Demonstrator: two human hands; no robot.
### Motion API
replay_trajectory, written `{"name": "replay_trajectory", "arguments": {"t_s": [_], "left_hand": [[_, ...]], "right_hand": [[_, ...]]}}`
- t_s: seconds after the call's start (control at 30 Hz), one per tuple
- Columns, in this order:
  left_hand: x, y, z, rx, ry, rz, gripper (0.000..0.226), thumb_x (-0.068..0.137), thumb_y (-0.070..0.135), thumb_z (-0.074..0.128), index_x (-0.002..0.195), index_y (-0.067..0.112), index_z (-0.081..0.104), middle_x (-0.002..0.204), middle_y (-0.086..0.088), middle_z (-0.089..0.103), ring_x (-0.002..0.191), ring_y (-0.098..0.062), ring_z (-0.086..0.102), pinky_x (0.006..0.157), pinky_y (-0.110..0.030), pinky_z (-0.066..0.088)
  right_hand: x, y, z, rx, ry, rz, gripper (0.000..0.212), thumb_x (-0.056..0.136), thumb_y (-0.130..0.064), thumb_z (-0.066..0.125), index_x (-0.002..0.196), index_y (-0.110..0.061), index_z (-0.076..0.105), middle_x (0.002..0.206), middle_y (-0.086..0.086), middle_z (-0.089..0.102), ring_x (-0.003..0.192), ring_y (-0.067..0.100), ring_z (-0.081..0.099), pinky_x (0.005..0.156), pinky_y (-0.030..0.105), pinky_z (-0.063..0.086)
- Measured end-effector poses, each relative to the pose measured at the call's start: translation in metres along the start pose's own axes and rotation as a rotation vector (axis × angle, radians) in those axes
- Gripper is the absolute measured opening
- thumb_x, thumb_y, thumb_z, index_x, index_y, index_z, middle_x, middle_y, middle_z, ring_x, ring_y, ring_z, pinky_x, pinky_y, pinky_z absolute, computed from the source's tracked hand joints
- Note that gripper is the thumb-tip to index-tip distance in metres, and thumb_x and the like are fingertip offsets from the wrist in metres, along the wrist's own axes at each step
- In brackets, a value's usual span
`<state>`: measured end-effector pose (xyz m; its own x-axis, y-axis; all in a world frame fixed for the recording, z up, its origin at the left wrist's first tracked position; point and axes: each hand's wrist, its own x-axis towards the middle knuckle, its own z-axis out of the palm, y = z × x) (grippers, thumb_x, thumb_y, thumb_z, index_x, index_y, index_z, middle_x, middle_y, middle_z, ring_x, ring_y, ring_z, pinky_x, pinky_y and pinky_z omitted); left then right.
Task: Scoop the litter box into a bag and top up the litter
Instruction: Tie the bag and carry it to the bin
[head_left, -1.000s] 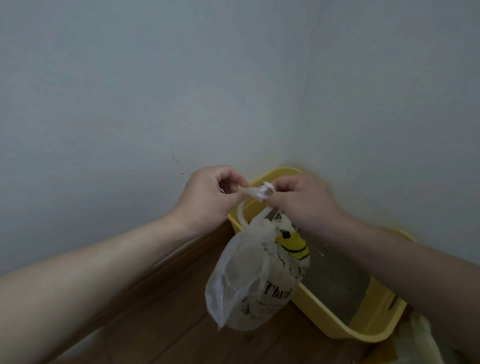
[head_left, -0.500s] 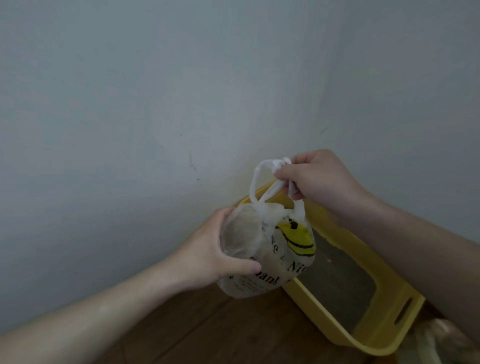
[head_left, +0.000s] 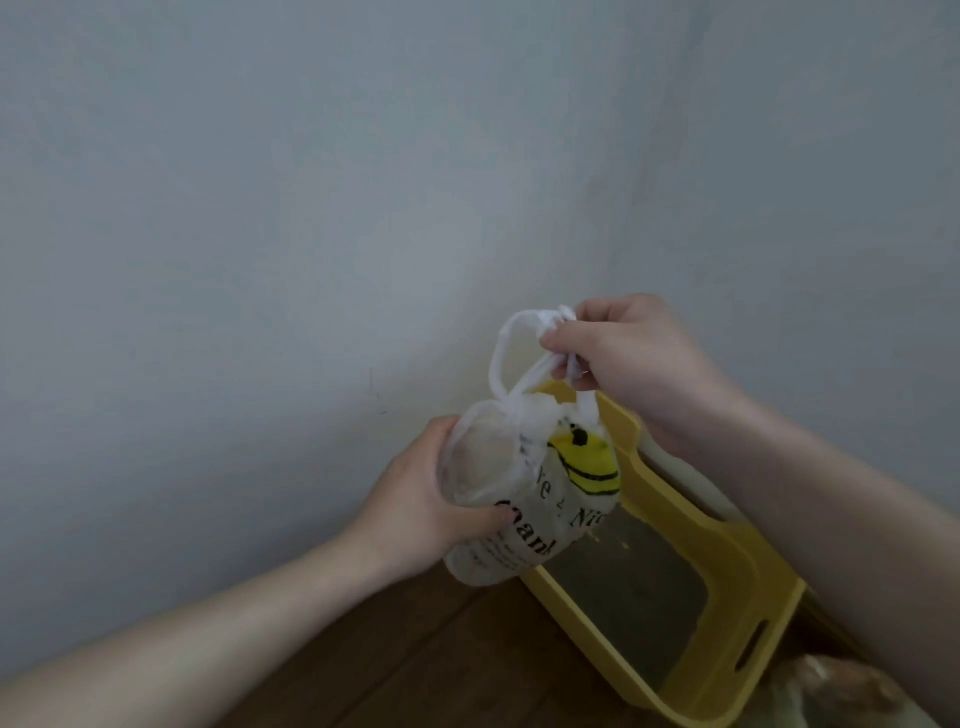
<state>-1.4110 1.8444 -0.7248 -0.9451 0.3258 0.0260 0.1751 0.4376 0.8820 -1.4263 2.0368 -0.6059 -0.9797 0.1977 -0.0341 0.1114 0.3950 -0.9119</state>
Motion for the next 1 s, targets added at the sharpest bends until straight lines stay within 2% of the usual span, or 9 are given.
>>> {"name": "replay_trajectory", "arguments": {"t_s": [0.03, 0.17, 0.3, 0.4, 0.5, 0.67, 0.77, 0.9, 1.0], "left_hand": [[0.001, 0.005, -0.001, 0.008, -0.004, -0.004, 0.076, 0.057, 0.041, 0.09, 0.119, 0.047, 0.046, 0.114, 0.023, 0.06, 0.105, 0.006, 0.057, 0.079, -0.024, 0.054], [0.001, 0.042, -0.011, 0.016, 0.031, -0.025, 0.063, 0.061, 0.038, 0.088, 0.103, 0.053, 0.044, 0.105, 0.024, 0.059, 0.097, 0.015, 0.054, 0.064, -0.009, 0.049], [-0.003, 0.091, -0.029, -0.005, 0.048, -0.053, 0.055, 0.065, 0.037, 0.088, 0.099, 0.05, 0.046, 0.101, 0.018, 0.06, 0.094, 0.011, 0.057, 0.066, -0.015, 0.053], [-0.005, 0.136, -0.046, 0.001, 0.061, -0.075, 0.052, 0.065, 0.04, 0.087, 0.101, 0.046, 0.05, 0.101, 0.016, 0.063, 0.092, 0.003, 0.061, 0.066, -0.018, 0.053], [-0.008, 0.19, -0.069, 0.027, 0.059, -0.084, 0.049, 0.065, 0.043, 0.085, 0.101, 0.043, 0.052, 0.102, 0.017, 0.062, 0.092, 0.002, 0.06, 0.067, -0.015, 0.05], [-0.021, 0.29, -0.112, 0.107, 0.033, -0.119, 0.058, 0.065, 0.059, 0.077, 0.113, 0.038, 0.052, 0.107, 0.019, 0.059, 0.098, 0.0, 0.056, 0.08, -0.026, 0.052], [-0.031, 0.349, -0.14, 0.154, 0.003, -0.122, 0.064, 0.07, 0.053, 0.078, 0.124, 0.038, 0.048, 0.117, 0.022, 0.055, 0.106, 0.001, 0.053, 0.085, -0.016, 0.045], [-0.038, 0.419, -0.171, 0.17, 0.025, -0.114, 0.069, 0.07, 0.051, 0.08, 0.128, 0.036, 0.046, 0.123, 0.019, 0.054, 0.11, -0.001, 0.051, 0.09, -0.02, 0.043], [-0.044, 0.465, -0.192, 0.157, 0.066, -0.118, 0.068, 0.07, 0.046, 0.082, 0.128, 0.034, 0.048, 0.12, 0.018, 0.054, 0.108, -0.002, 0.05, 0.088, -0.017, 0.039]], "right_hand": [[-0.001, -0.006, -0.004, -0.007, 0.0, 0.01, 0.024, 0.081, -0.019, 0.069, 0.077, 0.004, 0.066, 0.064, 0.01, 0.065, 0.065, 0.022, 0.057, 0.07, 0.042, 0.051], [-0.01, -0.039, -0.022, -0.083, -0.015, 0.025, 0.027, 0.083, -0.022, 0.068, 0.07, 0.001, 0.06, 0.063, 0.007, 0.054, 0.061, 0.018, 0.049, 0.062, 0.036, 0.04], [-0.024, -0.091, -0.049, -0.255, -0.027, 0.012, 0.032, 0.085, -0.027, 0.065, 0.082, 0.004, 0.061, 0.06, 0.004, 0.044, 0.052, 0.014, 0.039, 0.053, 0.029, 0.03], [-0.036, -0.138, -0.07, -0.298, -0.03, 0.026, 0.033, 0.084, -0.027, 0.063, 0.077, 0.004, 0.055, 0.057, 0.001, 0.038, 0.051, 0.015, 0.033, 0.051, 0.028, 0.027], [-0.046, -0.192, -0.095, -0.298, -0.021, 0.043, 0.031, 0.084, -0.025, 0.062, 0.072, 0.001, 0.051, 0.056, -0.001, 0.038, 0.051, 0.016, 0.033, 0.05, 0.028, 0.027], [-0.068, -0.286, -0.143, -0.345, -0.029, 0.023, 0.029, 0.084, -0.022, 0.059, 0.06, -0.009, 0.048, 0.048, -0.006, 0.041, 0.045, 0.014, 0.033, 0.043, 0.023, 0.03], [-0.083, -0.349, -0.17, -0.375, -0.036, -0.026, 0.029, 0.085, -0.019, 0.056, 0.061, -0.005, 0.045, 0.046, -0.007, 0.04, 0.046, 0.014, 0.031, 0.04, 0.021, 0.029], [-0.096, -0.416, -0.202, -0.466, 0.016, -0.169, 0.031, 0.086, -0.018, 0.053, 0.063, -0.002, 0.041, 0.063, 0.006, 0.048, 0.055, 0.019, 0.034, 0.047, 0.027, 0.029], [-0.107, -0.455, -0.222, -0.507, 0.069, -0.259, 0.031, 0.088, -0.019, 0.053, 0.063, -0.003, 0.043, 0.069, 0.004, 0.051, 0.058, 0.018, 0.04, 0.049, 0.022, 0.028]]}}
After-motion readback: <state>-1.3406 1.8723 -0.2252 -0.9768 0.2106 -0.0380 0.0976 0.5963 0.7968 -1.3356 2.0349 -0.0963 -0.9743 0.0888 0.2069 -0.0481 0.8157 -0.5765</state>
